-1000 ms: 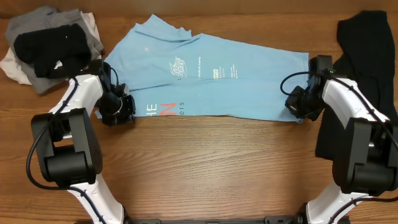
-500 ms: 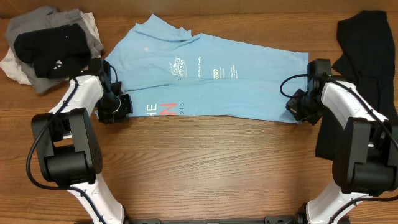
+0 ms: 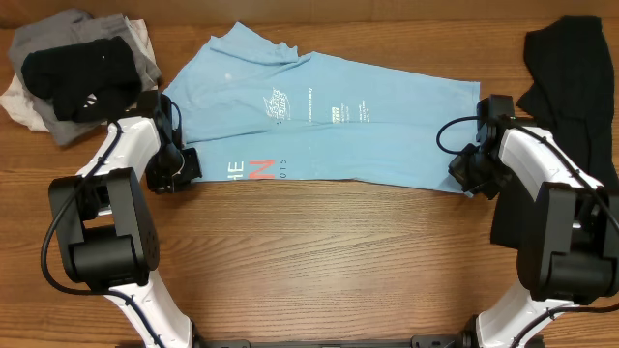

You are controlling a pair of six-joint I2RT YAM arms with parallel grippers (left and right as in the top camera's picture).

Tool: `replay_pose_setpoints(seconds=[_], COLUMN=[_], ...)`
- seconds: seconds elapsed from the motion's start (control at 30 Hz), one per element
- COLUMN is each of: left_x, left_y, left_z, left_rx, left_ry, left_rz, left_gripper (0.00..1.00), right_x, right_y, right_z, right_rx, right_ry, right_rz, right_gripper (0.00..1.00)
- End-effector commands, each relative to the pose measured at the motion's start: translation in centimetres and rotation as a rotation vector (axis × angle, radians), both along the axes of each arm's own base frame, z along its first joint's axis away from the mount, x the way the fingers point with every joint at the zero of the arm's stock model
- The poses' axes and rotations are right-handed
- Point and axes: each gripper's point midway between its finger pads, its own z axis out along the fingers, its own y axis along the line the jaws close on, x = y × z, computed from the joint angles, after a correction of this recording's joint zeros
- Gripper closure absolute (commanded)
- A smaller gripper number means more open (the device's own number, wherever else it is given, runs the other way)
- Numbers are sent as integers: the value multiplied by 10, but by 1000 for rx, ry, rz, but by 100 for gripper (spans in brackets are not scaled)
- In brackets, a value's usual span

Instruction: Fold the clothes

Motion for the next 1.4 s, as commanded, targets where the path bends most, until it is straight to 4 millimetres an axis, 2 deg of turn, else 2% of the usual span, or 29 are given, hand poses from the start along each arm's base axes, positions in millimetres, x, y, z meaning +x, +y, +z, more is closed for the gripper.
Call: replay_pose_setpoints(seconds=[0.0, 0.13, 0.37, 0.53, 0.63, 0.73, 0.87, 1.0, 1.23, 1.37], left_x=[-16, -28, -47, -63, -69, -67, -51, -34, -3, 20], left_y=[23, 43, 69, 90, 95, 91, 78, 68, 40, 18], left_z=[-8, -9, -11, -10, -11, -11, -1, 23, 80, 92], left_rx=[105, 178, 167, 144, 107, 51, -38, -51, -16, -6], left_ry=[57, 88, 132, 158, 167, 155, 114, 47, -137, -234], left_rz=[106, 160, 249, 359, 397, 410, 370, 323, 197, 98], left_gripper=[96, 96, 96, 96, 96, 96, 96, 96, 96, 96], right_x=[0, -2, -9, -17, -22, -26, -22, -2, 21, 34], right_y=[-8, -20, -30, -46, -57, -62, -60, -43, -19, -4], right_z=[9, 10, 11, 11, 10, 11, 20, 30, 36, 39], right_rx=[-41, -112, -127, -125, -123, -121, -104, 5, 156, 230], right_ry=[-20, -13, 6, 24, 33, 43, 45, -9, -106, -173], right_rz=[-27, -48, -95, -145, -180, -199, -182, -66, 14, 108], right_gripper=[96, 96, 96, 96, 96, 96, 96, 96, 96, 96])
